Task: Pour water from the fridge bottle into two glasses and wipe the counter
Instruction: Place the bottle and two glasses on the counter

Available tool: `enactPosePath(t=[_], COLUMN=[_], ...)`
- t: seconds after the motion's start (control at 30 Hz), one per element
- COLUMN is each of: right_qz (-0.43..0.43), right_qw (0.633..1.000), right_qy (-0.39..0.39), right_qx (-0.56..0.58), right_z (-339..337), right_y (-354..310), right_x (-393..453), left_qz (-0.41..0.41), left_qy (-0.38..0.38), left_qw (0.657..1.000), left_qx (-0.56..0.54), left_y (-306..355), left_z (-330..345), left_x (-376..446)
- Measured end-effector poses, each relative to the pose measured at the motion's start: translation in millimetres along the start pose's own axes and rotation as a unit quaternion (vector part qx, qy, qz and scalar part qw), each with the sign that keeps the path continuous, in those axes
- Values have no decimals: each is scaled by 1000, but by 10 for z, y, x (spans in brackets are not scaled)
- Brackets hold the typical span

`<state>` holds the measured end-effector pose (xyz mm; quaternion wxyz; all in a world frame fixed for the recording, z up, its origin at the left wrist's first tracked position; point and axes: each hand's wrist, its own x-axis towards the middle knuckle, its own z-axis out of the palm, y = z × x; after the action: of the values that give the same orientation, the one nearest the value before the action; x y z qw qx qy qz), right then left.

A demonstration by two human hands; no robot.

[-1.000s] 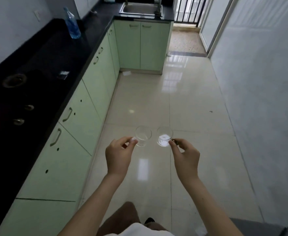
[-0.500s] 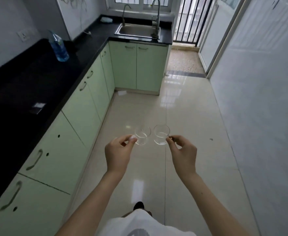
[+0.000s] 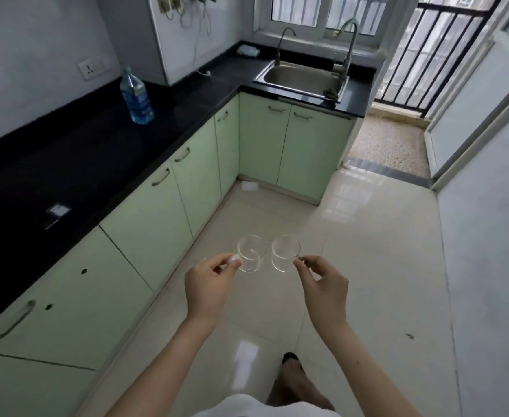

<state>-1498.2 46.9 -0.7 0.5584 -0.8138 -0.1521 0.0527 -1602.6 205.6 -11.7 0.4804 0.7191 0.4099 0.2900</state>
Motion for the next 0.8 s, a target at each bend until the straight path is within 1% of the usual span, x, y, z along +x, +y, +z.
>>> enactPosePath(t=[0.17,0.23,0.37,0.5,0.6,0.8], right_qz=[-28,-40,-49,-64,-73,-83], right_qw=[996,992,981,968,961,947], right_qy=[-89,-119,-186,-241,-266,-308], right_qx=[-12,-17,-10,-22,-27,-40], right_z=[-16,27,261,636,1011,1914], right_y=[8,-21,-71,-111,-162,-395], right_x=[1059,1412,2007,2462,2790,3495], left_qz=[-51,-62,-80,-94,-107,-100], left_qy=[84,117,176,226,238,279], left_qw=[995,991,981,970,965,955], left_qx=[-22,-30,-9,9,7,14], left_y=[360,468,587,556,452,264], left_z=[525,639,767,841,867,772], left_x=[393,543,909,1348,1720,2719])
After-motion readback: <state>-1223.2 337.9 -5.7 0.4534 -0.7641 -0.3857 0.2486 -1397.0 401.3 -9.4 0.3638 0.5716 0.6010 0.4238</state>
